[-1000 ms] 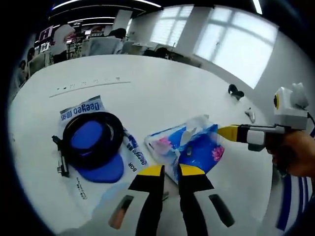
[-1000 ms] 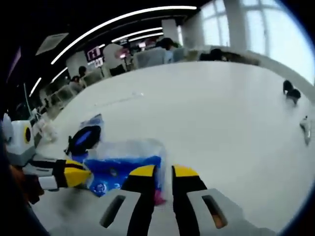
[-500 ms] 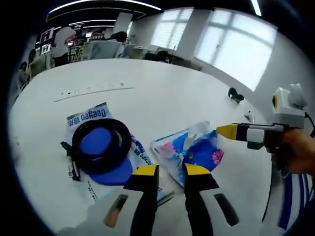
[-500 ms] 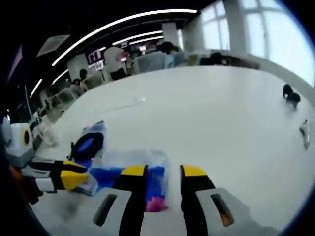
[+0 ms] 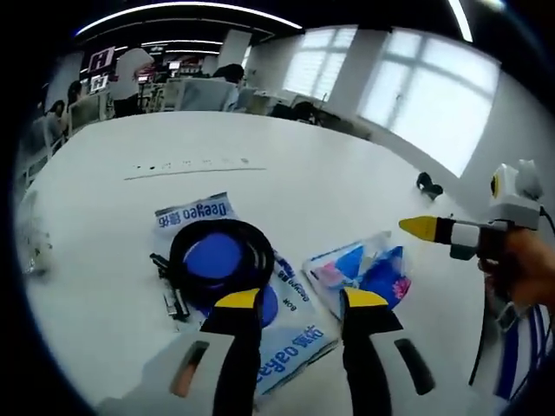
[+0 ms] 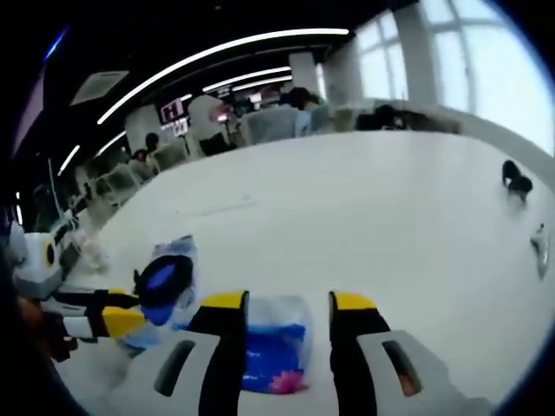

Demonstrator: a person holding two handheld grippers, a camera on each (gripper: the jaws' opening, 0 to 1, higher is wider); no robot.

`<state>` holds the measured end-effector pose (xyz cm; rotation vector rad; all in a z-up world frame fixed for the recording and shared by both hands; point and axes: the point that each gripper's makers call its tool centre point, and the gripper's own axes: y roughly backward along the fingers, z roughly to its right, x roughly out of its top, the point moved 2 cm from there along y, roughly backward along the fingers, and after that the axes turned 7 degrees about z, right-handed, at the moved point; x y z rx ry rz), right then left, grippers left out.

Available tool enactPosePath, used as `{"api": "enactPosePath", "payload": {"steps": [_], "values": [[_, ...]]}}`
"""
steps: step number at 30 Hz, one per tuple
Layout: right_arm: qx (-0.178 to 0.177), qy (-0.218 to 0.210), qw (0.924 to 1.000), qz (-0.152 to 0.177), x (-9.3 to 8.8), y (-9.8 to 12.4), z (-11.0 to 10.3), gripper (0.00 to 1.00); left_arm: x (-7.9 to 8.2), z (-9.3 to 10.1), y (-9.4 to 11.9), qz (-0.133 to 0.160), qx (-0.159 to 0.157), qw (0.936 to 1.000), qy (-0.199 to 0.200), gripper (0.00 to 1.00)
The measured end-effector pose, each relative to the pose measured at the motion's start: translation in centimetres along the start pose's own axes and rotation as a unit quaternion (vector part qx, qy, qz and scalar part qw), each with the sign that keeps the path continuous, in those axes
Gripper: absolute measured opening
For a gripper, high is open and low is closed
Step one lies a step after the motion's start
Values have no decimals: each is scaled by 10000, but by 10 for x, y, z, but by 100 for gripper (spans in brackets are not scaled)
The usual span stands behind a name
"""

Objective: Arrange the tabletop items into an orderly group along one side of the table until the central work area is clear of visible clutter.

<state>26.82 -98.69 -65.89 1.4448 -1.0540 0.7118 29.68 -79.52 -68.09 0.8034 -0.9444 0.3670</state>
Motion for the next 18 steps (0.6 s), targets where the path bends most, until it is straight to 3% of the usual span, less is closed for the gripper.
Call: {"api": "enactPosePath", "payload": {"steps": [8, 18], "values": [[327, 172, 9993, -2, 6, -16, -29, 41, 10, -30, 8, 106, 313, 9993, 146, 40], [704, 367, 9968, -35, 11, -33, -65, 49, 16, -55, 20, 230, 552, 9978, 278, 44]]}}
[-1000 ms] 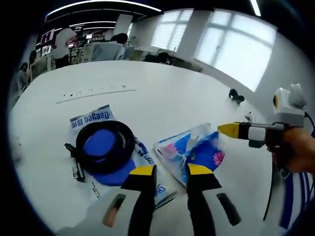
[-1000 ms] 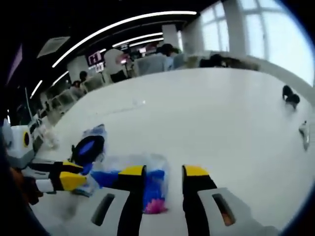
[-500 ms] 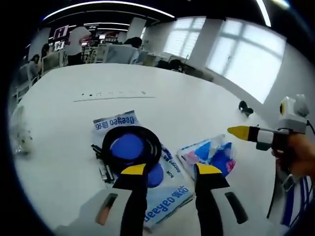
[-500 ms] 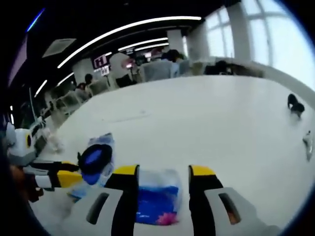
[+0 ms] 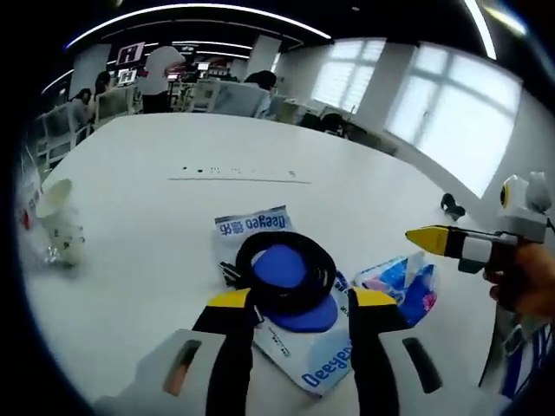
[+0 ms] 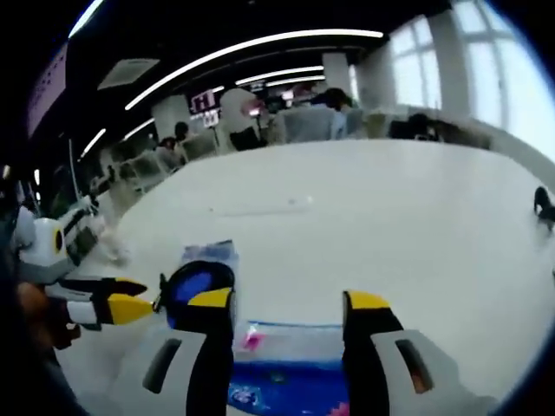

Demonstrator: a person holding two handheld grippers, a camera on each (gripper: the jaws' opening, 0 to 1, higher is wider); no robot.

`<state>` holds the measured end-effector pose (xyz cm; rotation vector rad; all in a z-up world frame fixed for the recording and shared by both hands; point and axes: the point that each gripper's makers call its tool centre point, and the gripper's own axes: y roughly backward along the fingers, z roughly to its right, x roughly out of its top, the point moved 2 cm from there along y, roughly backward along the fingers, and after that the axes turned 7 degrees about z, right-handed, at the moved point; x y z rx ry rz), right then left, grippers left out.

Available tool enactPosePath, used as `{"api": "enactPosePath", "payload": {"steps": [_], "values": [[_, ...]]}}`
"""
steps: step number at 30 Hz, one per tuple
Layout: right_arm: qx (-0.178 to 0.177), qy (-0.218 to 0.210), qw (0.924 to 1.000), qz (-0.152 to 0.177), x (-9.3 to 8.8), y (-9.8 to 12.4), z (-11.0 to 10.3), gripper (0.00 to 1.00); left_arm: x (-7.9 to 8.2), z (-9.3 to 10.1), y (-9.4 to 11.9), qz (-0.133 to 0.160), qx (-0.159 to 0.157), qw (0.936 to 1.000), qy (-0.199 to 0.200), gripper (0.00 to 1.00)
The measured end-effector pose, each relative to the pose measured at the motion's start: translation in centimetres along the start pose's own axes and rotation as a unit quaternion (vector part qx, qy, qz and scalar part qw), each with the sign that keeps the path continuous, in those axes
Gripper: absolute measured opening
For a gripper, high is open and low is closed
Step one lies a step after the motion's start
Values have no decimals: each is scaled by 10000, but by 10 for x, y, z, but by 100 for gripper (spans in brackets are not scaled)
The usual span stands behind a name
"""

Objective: Arrange the tabletop items into an orderly group along one side of the table until the central work area is clear of visible clutter.

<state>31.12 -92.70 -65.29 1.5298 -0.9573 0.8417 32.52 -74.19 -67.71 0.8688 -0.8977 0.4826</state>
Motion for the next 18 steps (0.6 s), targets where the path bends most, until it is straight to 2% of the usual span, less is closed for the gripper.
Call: {"api": "enactPosePath", "payload": {"steps": [7, 12, 18], "values": [[178, 138, 9997, -35, 3, -11, -16, 61, 3, -13, 5, 69, 79, 9999, -34, 50], [234, 187, 9995, -133, 2, -18, -22, 74, 4, -18, 7, 86, 87, 9999, -117, 58], [305, 264, 9988, -271, 0, -26, -29, 81, 2, -26, 9, 85, 129, 9998, -159, 65]]}}
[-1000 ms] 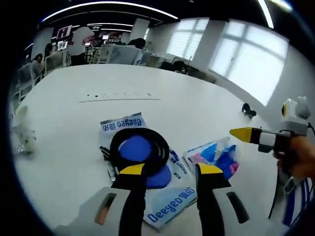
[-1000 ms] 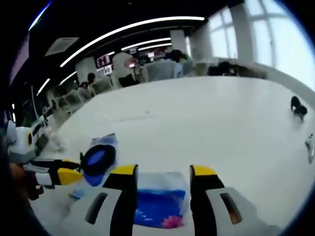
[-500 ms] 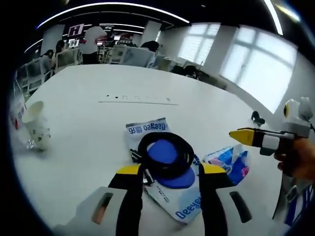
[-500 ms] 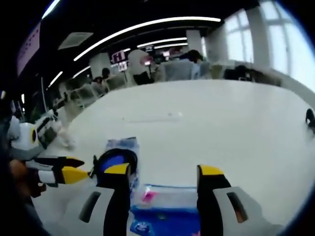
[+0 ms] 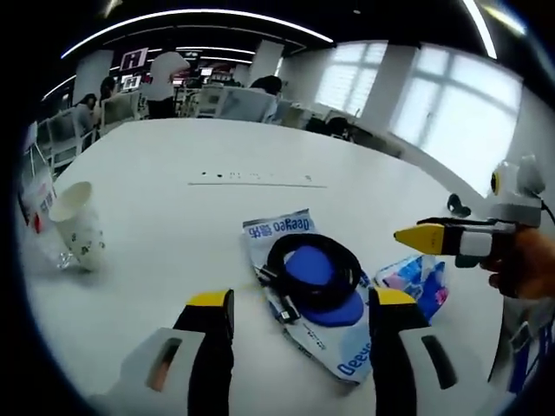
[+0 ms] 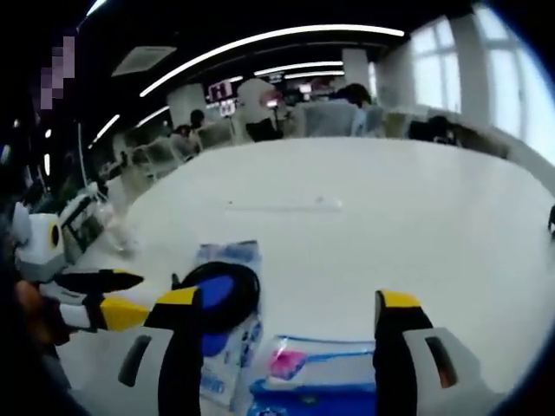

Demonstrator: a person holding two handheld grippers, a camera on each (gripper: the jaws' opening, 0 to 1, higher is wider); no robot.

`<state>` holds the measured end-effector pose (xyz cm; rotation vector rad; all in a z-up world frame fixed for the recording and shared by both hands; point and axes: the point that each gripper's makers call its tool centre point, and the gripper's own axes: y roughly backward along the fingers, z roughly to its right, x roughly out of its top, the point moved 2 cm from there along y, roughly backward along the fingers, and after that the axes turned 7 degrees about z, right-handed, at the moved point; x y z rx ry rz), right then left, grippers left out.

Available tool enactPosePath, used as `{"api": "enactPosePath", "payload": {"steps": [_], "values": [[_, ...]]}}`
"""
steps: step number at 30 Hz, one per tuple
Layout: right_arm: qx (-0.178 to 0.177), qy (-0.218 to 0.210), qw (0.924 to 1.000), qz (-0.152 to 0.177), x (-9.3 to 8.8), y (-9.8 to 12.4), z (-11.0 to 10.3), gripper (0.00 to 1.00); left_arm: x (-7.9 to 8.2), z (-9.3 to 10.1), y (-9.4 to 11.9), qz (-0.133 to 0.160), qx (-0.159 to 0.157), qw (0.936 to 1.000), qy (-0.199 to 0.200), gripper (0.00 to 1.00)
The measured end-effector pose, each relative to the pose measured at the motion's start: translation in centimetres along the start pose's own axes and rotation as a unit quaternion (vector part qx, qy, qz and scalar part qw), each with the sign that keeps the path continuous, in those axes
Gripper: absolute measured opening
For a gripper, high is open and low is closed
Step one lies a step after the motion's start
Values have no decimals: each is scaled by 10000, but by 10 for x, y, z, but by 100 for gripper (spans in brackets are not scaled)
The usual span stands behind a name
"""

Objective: Arrange the tabletop items into an orderly group along one side of the table until the central work area is clear of visible clutter.

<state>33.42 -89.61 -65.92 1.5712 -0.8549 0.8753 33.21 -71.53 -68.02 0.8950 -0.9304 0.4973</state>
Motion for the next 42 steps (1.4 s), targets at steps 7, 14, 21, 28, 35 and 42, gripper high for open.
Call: {"api": "enactPosePath", "payload": {"steps": [7, 14, 21, 28, 35, 42], "values": [[170, 280, 9992, -242, -4, -18, -11, 87, -6, -6, -1, -65, 16, 10000, 6, 71], [332, 515, 9972, -437, -6, -39, -21, 89, -9, -7, -6, -103, -40, 9999, -55, 79], [302, 673, 9951, -664, -10, -58, -21, 84, -8, -13, -14, -119, -2, 9999, -115, 83], [341, 973, 9913, -814, -11, -73, -25, 79, -10, -20, -26, -201, 104, 9995, -226, 81], [363, 1099, 9894, -877, -13, -83, -30, 71, -9, -18, -35, -213, 121, 9993, -292, 70], [366, 1182, 9876, -970, -18, -87, -32, 61, -11, -19, -44, -216, 185, 9993, -247, 66]]}}
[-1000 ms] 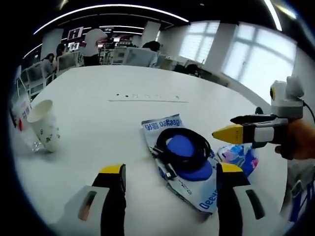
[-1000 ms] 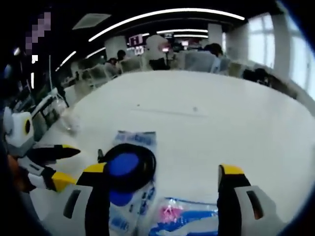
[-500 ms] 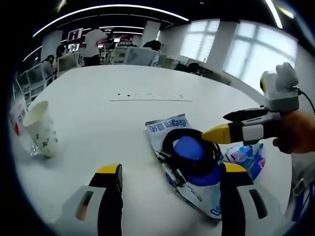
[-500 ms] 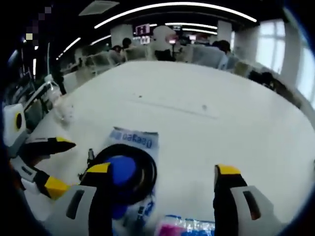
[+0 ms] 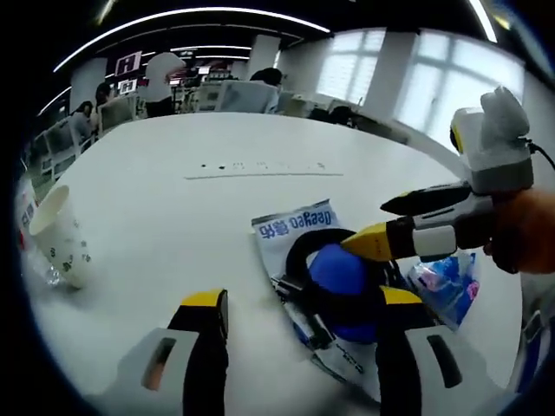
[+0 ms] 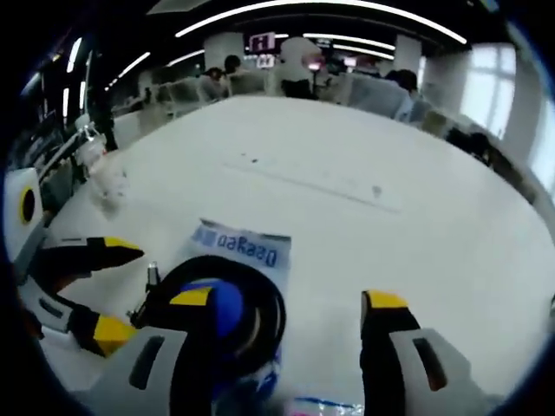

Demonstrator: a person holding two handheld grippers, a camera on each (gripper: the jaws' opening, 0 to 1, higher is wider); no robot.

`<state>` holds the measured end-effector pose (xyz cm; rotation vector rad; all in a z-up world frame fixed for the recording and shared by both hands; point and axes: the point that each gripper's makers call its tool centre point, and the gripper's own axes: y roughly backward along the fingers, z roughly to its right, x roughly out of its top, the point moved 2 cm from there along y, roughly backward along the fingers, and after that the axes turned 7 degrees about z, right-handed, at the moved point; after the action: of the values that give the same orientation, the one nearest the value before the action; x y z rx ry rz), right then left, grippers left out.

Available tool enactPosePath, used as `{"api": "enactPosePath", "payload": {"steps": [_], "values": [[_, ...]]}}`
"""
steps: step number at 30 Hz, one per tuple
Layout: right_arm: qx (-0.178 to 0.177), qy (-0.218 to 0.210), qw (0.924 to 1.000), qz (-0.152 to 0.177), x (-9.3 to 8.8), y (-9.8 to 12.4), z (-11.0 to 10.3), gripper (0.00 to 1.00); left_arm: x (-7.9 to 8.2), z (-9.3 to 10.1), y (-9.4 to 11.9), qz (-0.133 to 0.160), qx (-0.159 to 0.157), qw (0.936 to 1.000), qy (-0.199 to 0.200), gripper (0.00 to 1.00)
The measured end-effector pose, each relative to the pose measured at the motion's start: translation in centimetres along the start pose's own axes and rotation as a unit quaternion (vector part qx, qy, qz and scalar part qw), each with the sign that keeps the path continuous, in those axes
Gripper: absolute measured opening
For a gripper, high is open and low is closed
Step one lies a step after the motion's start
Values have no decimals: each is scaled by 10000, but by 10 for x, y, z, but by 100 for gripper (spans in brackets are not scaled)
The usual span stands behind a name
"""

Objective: Arrange the tabletop items into an orderly group along one side of the table until the central work area is clear of visible clutter.

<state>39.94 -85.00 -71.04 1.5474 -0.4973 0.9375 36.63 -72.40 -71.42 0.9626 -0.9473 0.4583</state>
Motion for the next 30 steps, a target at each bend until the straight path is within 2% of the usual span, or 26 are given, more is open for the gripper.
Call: {"api": "enactPosePath", "payload": {"steps": [3, 4, 5, 7, 11, 18, 23, 30], "values": [[53, -31, 10000, -21, -1, -1, -4, 57, -1, 0, -2, -32, 19, 10000, 57, 64], [38, -15, 10000, -32, -2, -1, -4, 56, 0, 2, -4, 26, -7, 9996, 274, 63], [26, 1, 10000, -40, -2, -2, -4, 54, -1, 1, -5, -18, 24, 9996, 282, 63], [24, -11, 10000, -68, -3, -2, -4, 49, -4, 0, -7, -96, 89, 9996, 240, 60], [-10, 14, 9999, -151, -7, -2, -4, 45, -2, 0, -9, -76, 137, 9996, 245, 58], [55, -17, 9998, -197, -10, -2, -9, 33, -1, 1, -12, -121, 234, 9994, 232, 56], [86, -113, 9997, -204, -10, -3, -12, 28, -2, 1, -12, -119, 297, 9992, 260, 55], [104, -311, 9993, -193, -11, -4, -15, 22, -1, 5, -12, -156, 313, 9992, 191, 47]]}}
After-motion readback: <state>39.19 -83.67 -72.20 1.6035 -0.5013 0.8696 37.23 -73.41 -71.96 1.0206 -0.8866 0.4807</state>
